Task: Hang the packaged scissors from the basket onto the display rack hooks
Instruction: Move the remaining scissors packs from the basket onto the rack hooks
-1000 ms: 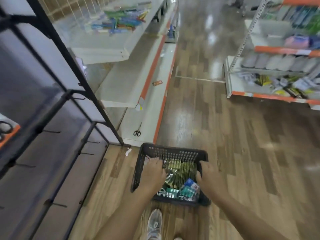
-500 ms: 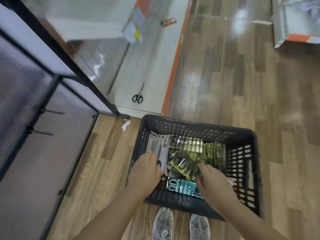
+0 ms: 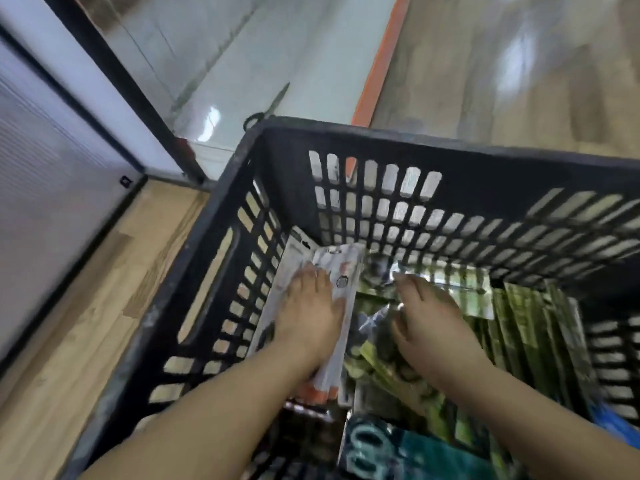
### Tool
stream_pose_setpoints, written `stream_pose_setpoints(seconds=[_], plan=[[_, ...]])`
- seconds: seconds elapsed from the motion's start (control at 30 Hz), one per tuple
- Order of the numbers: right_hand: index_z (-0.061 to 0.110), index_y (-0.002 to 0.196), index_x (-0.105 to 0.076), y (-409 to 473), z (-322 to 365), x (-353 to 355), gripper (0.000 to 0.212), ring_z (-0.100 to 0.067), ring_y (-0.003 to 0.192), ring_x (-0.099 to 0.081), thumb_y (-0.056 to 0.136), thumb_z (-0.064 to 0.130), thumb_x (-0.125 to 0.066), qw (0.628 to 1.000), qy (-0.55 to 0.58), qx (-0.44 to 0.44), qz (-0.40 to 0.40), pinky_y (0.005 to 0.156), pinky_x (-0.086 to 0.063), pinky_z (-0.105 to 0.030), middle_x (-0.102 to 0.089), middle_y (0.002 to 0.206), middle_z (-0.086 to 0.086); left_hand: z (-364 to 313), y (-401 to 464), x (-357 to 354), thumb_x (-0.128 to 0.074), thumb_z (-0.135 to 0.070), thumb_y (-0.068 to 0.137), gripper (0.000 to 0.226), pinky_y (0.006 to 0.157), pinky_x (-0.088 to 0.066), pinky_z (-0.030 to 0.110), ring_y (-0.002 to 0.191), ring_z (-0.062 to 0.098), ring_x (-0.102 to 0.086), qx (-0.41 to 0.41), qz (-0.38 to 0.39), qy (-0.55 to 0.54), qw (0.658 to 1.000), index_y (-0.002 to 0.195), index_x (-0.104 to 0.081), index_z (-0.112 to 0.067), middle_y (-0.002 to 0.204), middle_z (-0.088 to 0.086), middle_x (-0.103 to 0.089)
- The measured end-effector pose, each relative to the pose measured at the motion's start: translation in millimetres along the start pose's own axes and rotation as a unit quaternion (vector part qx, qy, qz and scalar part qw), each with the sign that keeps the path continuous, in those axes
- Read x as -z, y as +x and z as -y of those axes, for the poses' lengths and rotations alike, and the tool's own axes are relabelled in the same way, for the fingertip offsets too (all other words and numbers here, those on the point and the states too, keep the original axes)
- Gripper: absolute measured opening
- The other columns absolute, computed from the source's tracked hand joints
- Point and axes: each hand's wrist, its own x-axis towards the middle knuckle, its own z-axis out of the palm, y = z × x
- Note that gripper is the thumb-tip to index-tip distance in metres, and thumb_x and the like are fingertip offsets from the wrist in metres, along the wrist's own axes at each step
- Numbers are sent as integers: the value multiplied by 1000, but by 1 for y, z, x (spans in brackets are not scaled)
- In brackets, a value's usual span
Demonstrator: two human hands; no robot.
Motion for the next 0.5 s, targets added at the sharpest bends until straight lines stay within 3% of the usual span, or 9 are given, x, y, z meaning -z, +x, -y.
stream_pose_setpoints(seconds=[0.13, 0.23, 0.33, 0.5], plan=[[16, 148, -18, 22, -13, 0, 56, -19, 129, -36, 98, 31, -37, 998, 1, 27, -57, 109, -27, -29, -35, 145, -2, 11, 2, -18, -19, -54, 97, 72, 119, -3, 35, 146, 20, 2, 33, -6, -62, 997, 151, -1, -10, 159, 6, 3], [17, 148, -17, 25, -15, 0, 56, -18, 130, -36, 98, 31, -38, 996, 19, 30, -78, 109, -27, -29, -35, 145, -1, 7, 4, -24, -20, -55, 97, 72, 117, -3, 36, 146, 22, 1, 68, 5, -82, 994, 150, -2, -9, 159, 8, 0], [16, 148, -18, 19, -11, -5, 56, -20, 126, -40, 98, 31, -38, 996, 34, 29, -77, 106, -31, -32, -38, 143, -3, 1, 2, -24, -24, -53, 98, 70, 117, -7, 38, 146, 24, -2, 90, 15, -110, 990, 149, -10, -7, 158, 10, -4], [15, 145, -25, 7, -5, -10, 53, -25, 121, -46, 97, 32, -40, 998, 54, 7, -45, 101, -38, -35, -40, 139, -9, -7, -6, -23, -16, -57, 97, 73, 117, 0, 43, 146, 29, 8, 126, 91, -86, 984, 151, -1, -11, 159, 12, 4]])
